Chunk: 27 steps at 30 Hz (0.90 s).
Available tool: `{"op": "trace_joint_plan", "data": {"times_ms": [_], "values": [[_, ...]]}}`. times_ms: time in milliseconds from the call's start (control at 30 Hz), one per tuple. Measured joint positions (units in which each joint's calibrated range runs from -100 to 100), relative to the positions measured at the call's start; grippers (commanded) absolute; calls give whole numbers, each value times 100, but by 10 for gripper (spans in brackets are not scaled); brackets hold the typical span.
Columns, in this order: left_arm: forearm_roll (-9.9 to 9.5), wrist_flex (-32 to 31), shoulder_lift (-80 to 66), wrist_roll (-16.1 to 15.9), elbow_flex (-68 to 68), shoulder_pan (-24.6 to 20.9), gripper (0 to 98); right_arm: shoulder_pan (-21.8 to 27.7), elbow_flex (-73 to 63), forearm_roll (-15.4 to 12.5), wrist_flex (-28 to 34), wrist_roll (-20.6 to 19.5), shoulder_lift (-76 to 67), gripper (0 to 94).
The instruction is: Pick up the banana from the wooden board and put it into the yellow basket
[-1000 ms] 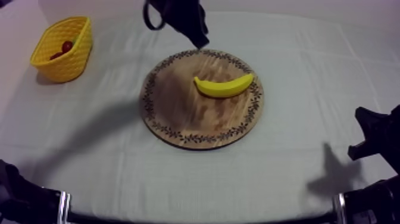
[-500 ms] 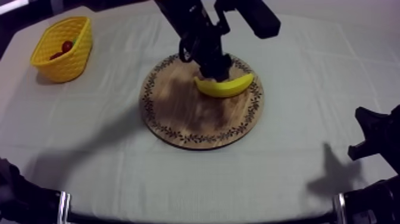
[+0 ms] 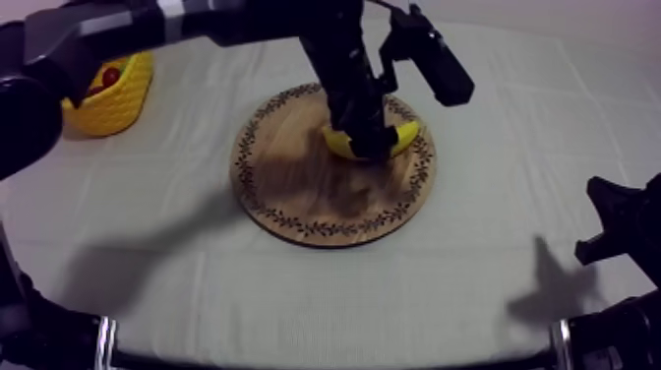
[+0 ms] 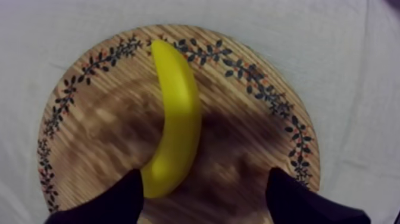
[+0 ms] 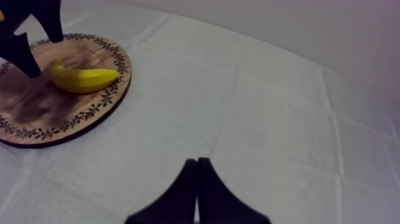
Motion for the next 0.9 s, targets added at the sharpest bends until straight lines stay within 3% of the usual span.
{"op": "trace_joint_plan", "data": {"times_ms": [633,733,900], "values": [[218,511,1444,-208,-1445,43,724,0,0,0,9,-3,0,2],[232,614,1562,-214,-1671,26,631,0,0,0,-1,-3,0,2],[275,746,1734,-146,-1977,-6,332,0,0,0,-1,-3,0,2]]}}
